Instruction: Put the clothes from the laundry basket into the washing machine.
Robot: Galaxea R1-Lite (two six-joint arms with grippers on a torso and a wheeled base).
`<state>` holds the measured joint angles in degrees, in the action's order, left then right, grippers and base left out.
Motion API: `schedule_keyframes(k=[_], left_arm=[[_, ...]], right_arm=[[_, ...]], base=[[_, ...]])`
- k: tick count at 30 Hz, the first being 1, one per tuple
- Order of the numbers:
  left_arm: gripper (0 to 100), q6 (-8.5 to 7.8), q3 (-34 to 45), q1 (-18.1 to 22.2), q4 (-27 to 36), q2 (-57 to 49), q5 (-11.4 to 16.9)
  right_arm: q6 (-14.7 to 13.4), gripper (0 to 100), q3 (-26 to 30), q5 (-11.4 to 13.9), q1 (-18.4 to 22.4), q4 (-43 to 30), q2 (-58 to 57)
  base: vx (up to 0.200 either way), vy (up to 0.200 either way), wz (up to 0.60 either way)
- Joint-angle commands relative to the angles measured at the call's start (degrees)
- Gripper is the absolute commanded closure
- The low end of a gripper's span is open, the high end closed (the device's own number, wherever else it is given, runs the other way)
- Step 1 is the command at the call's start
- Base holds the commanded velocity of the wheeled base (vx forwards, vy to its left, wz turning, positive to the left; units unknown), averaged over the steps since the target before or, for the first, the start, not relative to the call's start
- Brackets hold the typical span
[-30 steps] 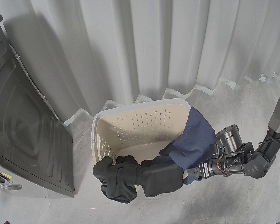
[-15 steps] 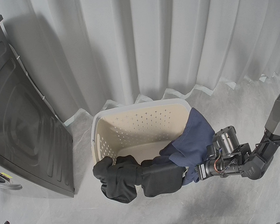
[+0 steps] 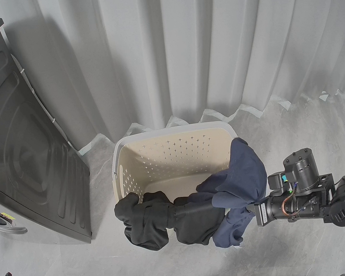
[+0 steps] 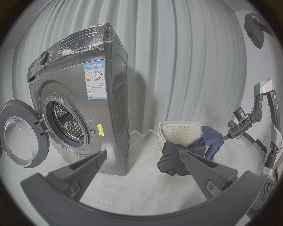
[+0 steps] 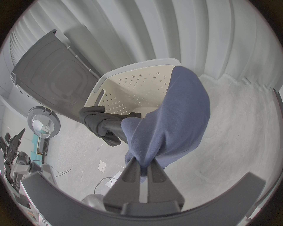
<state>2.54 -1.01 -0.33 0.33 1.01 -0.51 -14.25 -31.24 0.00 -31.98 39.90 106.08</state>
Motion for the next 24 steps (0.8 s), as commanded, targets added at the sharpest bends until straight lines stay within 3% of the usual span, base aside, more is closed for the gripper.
schedule_keyframes(k=[1, 5, 6, 15, 24], left_arm=[[0, 0.01, 0.84, -0.02, -0.07, -0.75, -0.02], [0, 0.01, 0.84, -0.02, 0.02, -0.75, -0.02], [0, 0.01, 0.84, -0.02, -0.07, -0.75, -0.02], [0, 0.01, 0.84, -0.02, 0.02, -0.75, -0.02], [0, 0.01, 0.84, -0.02, 0.02, -0.75, -0.02]], right_arm=[[-0.16, 100, 3.21, 0.00, -0.72, 0.44, -4.92], [-0.08, 100, 3.73, 0.00, -0.54, 0.35, -4.39], [-0.16, 0, 3.65, 0.00, -0.46, 0.53, -3.78], [-0.25, 0, 3.21, -0.88, 1.39, 0.62, 1.85], [0.28, 0, -2.24, -1.85, 4.99, 3.61, 10.20]], base=[[0.000, 0.000, 0.00], [0.000, 0.000, 0.00], [0.000, 0.000, 0.00], [0.000, 0.000, 0.00], [0.000, 0.000, 0.00]])
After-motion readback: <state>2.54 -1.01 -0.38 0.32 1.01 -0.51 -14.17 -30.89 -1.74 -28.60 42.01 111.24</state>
